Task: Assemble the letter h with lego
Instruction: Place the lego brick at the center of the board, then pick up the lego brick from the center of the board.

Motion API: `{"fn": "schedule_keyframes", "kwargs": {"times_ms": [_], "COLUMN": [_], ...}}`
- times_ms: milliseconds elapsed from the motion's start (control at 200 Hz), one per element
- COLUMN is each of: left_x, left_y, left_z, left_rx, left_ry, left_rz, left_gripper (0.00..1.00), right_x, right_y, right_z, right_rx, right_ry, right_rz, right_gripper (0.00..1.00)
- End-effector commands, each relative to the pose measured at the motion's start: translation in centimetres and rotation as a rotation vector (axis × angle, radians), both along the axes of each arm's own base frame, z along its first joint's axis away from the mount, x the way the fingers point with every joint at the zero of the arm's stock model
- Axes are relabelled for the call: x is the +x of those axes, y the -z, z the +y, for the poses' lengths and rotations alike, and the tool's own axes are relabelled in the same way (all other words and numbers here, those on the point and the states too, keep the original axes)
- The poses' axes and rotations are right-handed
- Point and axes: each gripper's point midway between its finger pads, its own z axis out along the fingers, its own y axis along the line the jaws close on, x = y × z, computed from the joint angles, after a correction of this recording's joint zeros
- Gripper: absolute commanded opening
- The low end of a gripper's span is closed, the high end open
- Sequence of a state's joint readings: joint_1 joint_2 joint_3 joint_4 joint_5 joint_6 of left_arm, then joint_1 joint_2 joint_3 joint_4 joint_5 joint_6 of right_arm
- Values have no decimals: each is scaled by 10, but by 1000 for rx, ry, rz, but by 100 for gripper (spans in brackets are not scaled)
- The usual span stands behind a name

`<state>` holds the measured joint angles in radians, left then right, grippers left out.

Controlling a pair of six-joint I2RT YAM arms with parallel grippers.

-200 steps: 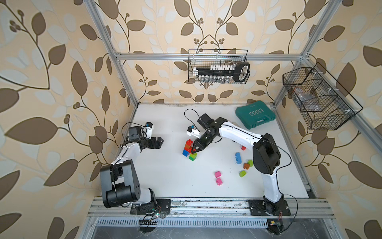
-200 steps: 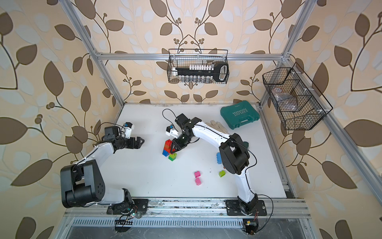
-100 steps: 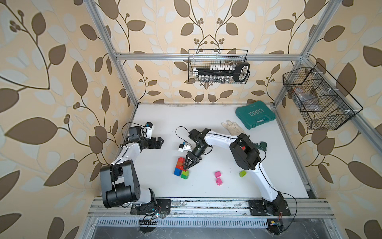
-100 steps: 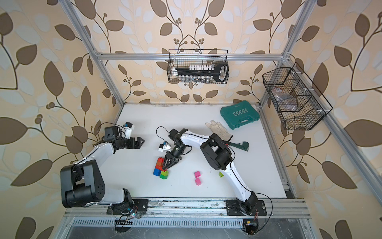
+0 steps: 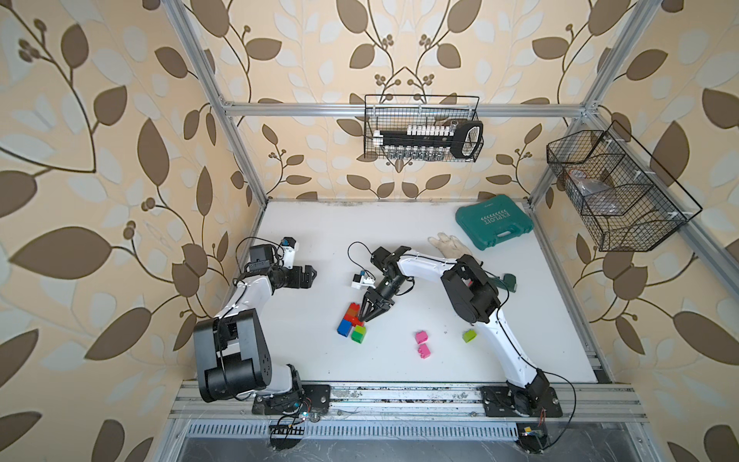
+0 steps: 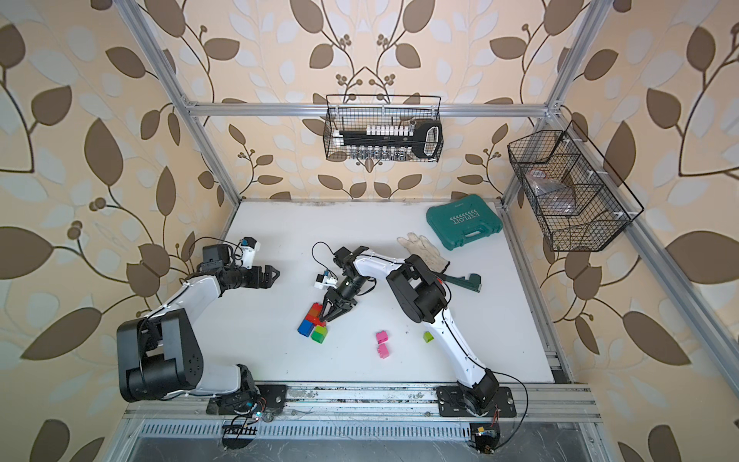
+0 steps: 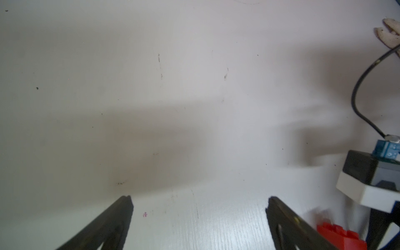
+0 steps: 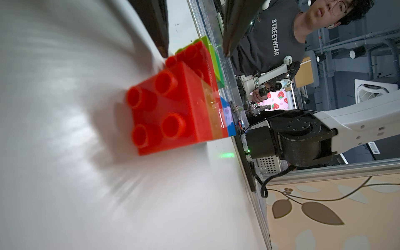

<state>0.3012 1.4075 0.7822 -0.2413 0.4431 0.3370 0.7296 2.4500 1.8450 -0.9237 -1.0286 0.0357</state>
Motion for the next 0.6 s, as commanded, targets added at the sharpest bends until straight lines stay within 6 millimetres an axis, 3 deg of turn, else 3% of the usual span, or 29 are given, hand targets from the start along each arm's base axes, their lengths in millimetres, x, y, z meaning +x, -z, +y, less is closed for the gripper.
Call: {"fn": "schedule_keyframes", "kwargs": {"times_ms": [0, 155, 325, 425, 500, 595], "left_x": [4, 5, 7, 8, 7, 8], "left_y": [-13, -12, -11, -10, -9, -9], "left_z": [-2, -2, 0, 1, 2, 2], "left_rx": [-8, -7, -5, -5, -3, -3], "left_ry": [23, 23, 12, 6, 6, 1], "left_rz": [-33, -30, -22, -16, -16, -13], "left_gripper": [99, 99, 99, 99, 99, 99], "right_x": [0, 5, 13, 17, 20, 4], "right_y": [0, -13, -50, -62, -62, -61], "right_z": [-9, -26, -59, -99, -141, -178], "right_rx": [-48, -93, -190, -330, -501, -648], "right_ry": [11, 44, 148, 243, 311, 339], "right_rz": [-17, -114, -359, -508, -616, -676], "right_gripper": [41, 43, 46, 48, 50, 52]}}
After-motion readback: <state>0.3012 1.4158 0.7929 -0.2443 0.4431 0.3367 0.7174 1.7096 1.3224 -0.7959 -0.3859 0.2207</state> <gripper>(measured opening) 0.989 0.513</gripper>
